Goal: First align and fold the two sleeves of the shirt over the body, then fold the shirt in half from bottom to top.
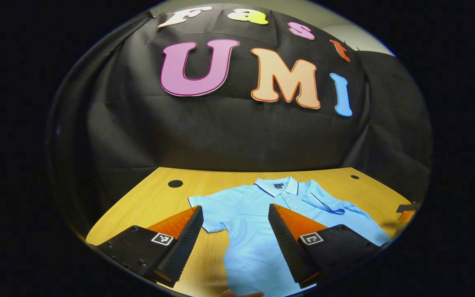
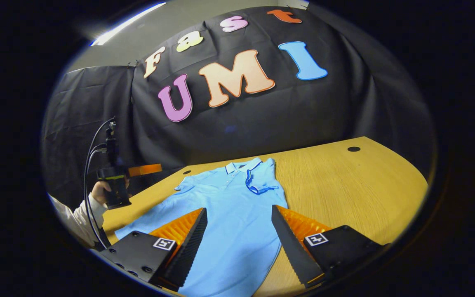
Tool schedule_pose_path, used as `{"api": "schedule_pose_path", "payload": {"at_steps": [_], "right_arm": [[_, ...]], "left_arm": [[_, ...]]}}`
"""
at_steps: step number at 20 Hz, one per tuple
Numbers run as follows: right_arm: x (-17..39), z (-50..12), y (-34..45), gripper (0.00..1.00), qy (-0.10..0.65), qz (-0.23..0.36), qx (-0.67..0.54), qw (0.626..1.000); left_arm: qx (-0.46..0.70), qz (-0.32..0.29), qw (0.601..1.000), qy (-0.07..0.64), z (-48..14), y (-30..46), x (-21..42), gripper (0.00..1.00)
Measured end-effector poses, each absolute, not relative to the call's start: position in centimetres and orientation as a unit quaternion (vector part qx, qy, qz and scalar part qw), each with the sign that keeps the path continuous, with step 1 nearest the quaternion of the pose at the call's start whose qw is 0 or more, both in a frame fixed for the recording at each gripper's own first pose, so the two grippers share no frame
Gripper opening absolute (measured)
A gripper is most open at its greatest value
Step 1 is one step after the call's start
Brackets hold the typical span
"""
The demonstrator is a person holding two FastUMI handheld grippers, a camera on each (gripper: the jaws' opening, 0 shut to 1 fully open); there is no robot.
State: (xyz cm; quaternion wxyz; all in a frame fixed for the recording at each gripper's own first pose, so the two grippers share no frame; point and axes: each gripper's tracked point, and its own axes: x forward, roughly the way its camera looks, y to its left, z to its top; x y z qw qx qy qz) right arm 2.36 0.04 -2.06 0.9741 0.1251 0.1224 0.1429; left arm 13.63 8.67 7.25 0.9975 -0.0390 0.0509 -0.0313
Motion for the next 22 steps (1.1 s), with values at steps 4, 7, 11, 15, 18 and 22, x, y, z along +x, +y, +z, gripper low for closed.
{"api": "schedule_pose_path", "payload": {"at_steps": [4, 7, 11, 15, 18, 22], "right_arm": [[1.7, -1.5, 1.4, 0.98, 0.122, 0.165, 0.138, 0.969], [1.7, -1.3, 1.3, 0.97, 0.12, 0.166, 0.134, 0.97], [1.5, -1.8, 1.6, 0.98, 0.129, 0.169, 0.131, 0.968], [1.6, -1.6, 1.5, 0.98, 0.129, 0.174, 0.13, 0.967], [1.7, -1.7, 1.1, 0.98, 0.131, 0.172, 0.132, 0.967], [1.6, -1.7, 0.9, 0.98, 0.131, 0.169, 0.133, 0.968]], "left_arm": [[-0.017, 0.001, 0.997, 0.077, 5.7, 10.8, 18.9, 0.94], [-0.05, -0.007, 0.991, 0.121, 3.1, 10.6, 21.6, 0.94], [-0.102, 0.011, 0.982, 0.156, 0.8, 12.4, 23.7, 0.94], [-0.084, 0.035, 0.977, 0.192, -1.4, 14.3, 24.8, 0.93], [-0.082, 0.036, 0.973, 0.213, -2.5, 14.7, 25.0, 0.85], [-0.073, 0.042, 0.968, 0.235, -4.1, 14.8, 25.4, 0.8]]}}
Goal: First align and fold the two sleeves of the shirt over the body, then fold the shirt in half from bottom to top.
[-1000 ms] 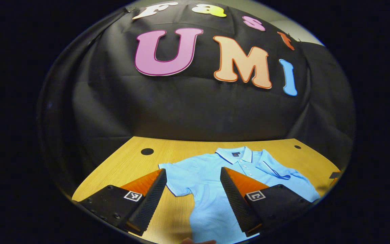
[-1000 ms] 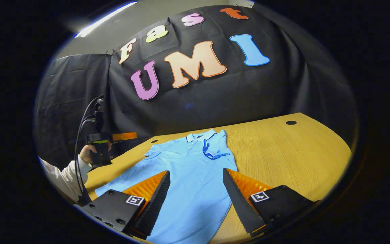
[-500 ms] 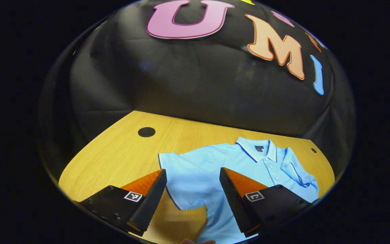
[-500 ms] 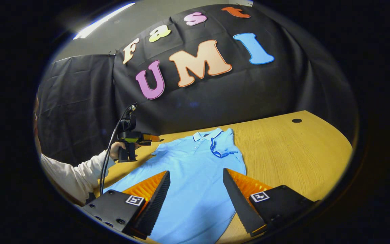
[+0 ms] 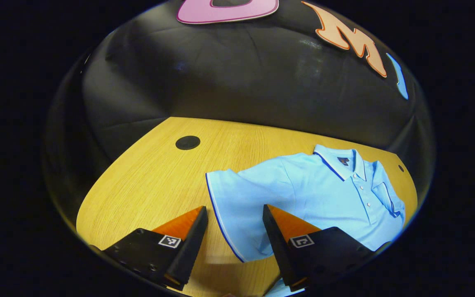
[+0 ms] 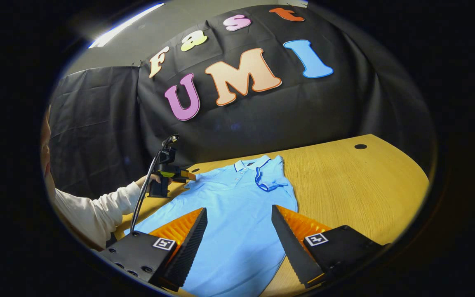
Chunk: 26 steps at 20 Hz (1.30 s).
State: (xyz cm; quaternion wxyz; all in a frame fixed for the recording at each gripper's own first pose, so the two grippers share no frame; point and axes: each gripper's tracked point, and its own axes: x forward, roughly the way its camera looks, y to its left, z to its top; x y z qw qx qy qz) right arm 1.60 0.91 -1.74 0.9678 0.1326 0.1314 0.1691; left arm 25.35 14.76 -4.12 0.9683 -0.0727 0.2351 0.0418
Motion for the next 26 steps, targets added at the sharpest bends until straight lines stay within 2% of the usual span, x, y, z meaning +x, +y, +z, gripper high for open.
{"api": "schedule_pose_path", "payload": {"at_steps": [5, 6, 9, 10, 14, 18, 23, 26], "right_arm": [[1.5, -1.8, 0.7, 0.98, 0.133, 0.168, 0.131, 0.968], [1.5, -1.9, 0.7, 0.98, 0.134, 0.168, 0.131, 0.968], [1.5, -2.0, 0.8, 0.98, 0.136, 0.169, 0.132, 0.967], [1.5, -2.0, 0.7, 0.98, 0.137, 0.169, 0.132, 0.967], [1.4, -2.0, 0.9, 0.98, 0.135, 0.17, 0.134, 0.967], [1.5, -2.1, 1.0, 0.98, 0.136, 0.17, 0.136, 0.966], [1.5, -2.2, 1.0, 0.98, 0.14, 0.171, 0.14, 0.965], [1.5, -2.3, 0.9, 0.98, 0.14, 0.17, 0.141, 0.965]], "left_arm": [[-0.059, 0.058, 0.968, 0.238, -4.5, 15.2, 25.8, 0.72], [-0.056, 0.056, 0.968, 0.238, -4.6, 15.2, 25.8, 0.64], [-0.058, 0.041, 0.97, 0.233, -4.3, 14.9, 25.9, 0.46], [-0.059, 0.038, 0.97, 0.234, -4.3, 14.8, 25.9, 0.32], [-0.063, 0.024, 0.97, 0.235, -4.3, 14.0, 26.1, 0.07], [-0.045, 0.025, 0.966, 0.254, -4.1, 13.8, 25.4, 0.0], [-0.019, 0.009, 0.976, 0.215, 1.4, 11.3, 25.5, 0.0], [0.003, -0.021, 0.98, 0.2, 3.5, 7.4, 25.7, 0.0]]}}
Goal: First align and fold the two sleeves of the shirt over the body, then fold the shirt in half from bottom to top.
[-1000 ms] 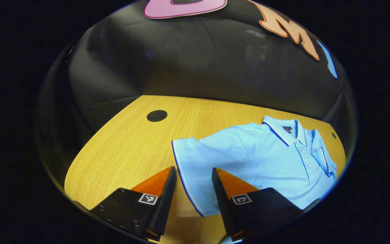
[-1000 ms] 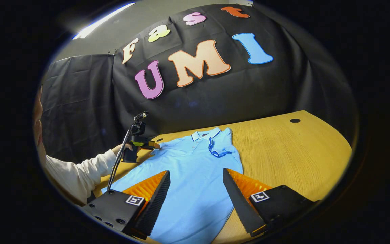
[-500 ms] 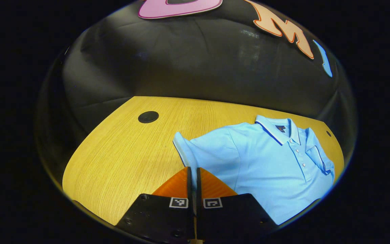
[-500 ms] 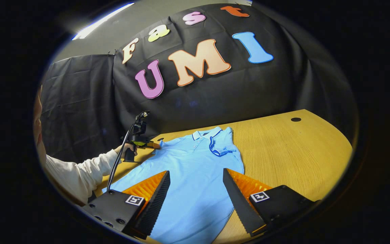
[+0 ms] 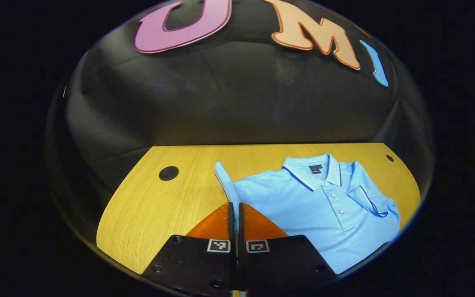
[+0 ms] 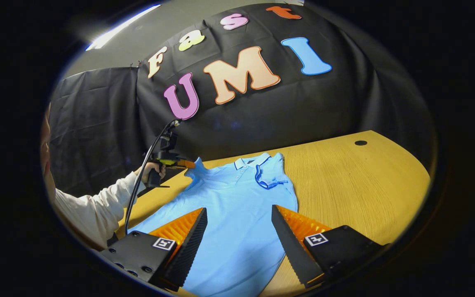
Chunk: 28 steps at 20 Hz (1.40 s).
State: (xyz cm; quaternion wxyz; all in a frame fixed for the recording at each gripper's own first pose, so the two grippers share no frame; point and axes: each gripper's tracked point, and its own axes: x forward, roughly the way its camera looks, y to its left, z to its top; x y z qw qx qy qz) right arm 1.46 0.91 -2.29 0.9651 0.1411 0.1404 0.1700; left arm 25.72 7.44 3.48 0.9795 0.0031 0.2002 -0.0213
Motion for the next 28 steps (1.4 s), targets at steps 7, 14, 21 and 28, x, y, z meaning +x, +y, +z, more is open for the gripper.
{"api": "schedule_pose_path", "payload": {"at_steps": [7, 14, 21, 28], "right_arm": [[1.5, -2.7, 0.5, 0.98, 0.144, 0.162, 0.143, 0.966], [1.2, -2.8, 1.1, 0.98, 0.149, 0.168, 0.14, 0.964], [1.0, -3.7, 2.0, 0.97, 0.165, 0.176, 0.133, 0.961], [-1.3, -4.4, 3.4, 0.97, 0.179, 0.192, 0.094, 0.96]], "left_arm": [[0.012, -0.087, 0.975, 0.205, 2.1, -1.2, 27.3, 0.0], [-0.005, -0.113, 0.973, 0.201, 1.5, -3.9, 27.1, 0.14], [0.006, -0.113, 0.978, 0.175, 3.8, -2.4, 20.7, 0.94], [-0.007, -0.122, 0.977, 0.175, 1.4, -0.2, 7.8, 0.95]]}}
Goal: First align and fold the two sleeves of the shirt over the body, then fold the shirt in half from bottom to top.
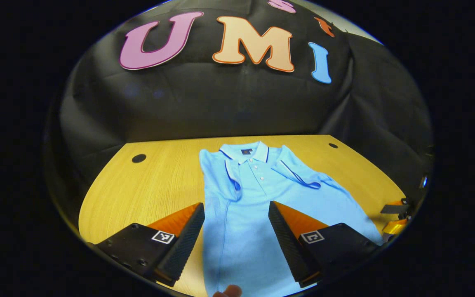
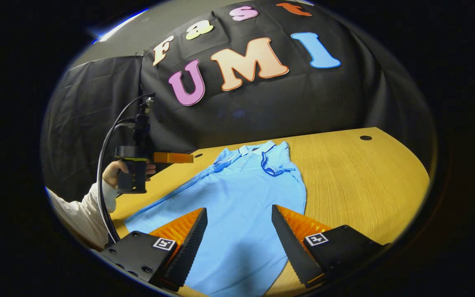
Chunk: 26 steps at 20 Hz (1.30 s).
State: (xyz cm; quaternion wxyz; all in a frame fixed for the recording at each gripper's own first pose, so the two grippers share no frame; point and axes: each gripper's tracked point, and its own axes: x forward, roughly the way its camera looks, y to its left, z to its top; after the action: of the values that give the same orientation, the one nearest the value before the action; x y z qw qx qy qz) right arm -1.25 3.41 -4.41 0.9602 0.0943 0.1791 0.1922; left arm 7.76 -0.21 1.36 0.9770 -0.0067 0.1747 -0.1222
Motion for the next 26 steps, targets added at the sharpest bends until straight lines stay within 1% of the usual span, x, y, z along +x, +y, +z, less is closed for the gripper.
{"api": "schedule_pose_path", "payload": {"at_steps": [5, 8, 12, 17, 18, 19, 23, 26], "right_arm": [[-5.4, -5.9, 3.7, 0.98, 0.195, 0.202, 0.066, 0.958], [-7.8, -7.1, 3.5, 0.98, 0.204, 0.197, 0.045, 0.958], [-10.3, -8.4, 3.5, 0.98, 0.215, 0.2, 0.032, 0.955], [-12.1, -9.4, 3.5, 0.98, 0.221, 0.2, 0.024, 0.954], [-12.3, -9.7, 3.4, 0.93, 0.223, 0.198, 0.021, 0.954], [-12.5, -9.9, 3.5, 0.98, 0.223, 0.197, 0.018, 0.955], [-12.8, -11.3, 3.6, 0.98, 0.234, 0.192, 0.0, 0.953], [-13.4, -11.3, 3.5, 0.98, 0.226, 0.187, -0.015, 0.956]], "left_arm": [[-0.009, -0.104, 0.975, 0.197, -2.9, 1.2, -1.2, 0.95], [-0.027, -0.089, 0.974, 0.208, -5.2, 2.0, -5.6, 0.95], [-0.037, -0.059, 0.973, 0.22, -7.6, 2.9, -9.7, 0.95], [-0.045, -0.052, 0.975, 0.213, -8.7, 2.6, -12.2, 0.96], [-0.043, -0.05, 0.975, 0.213, -9.0, 2.7, -12.4, 0.95], [-0.041, -0.048, 0.975, 0.214, -9.4, 2.7, -12.6, 0.95], [-0.027, -0.042, 0.976, 0.213, -10.1, 3.1, -13.0, 0.96], [-0.027, -0.041, 0.976, 0.212, -10.2, 3.1, -12.9, 0.94]]}}
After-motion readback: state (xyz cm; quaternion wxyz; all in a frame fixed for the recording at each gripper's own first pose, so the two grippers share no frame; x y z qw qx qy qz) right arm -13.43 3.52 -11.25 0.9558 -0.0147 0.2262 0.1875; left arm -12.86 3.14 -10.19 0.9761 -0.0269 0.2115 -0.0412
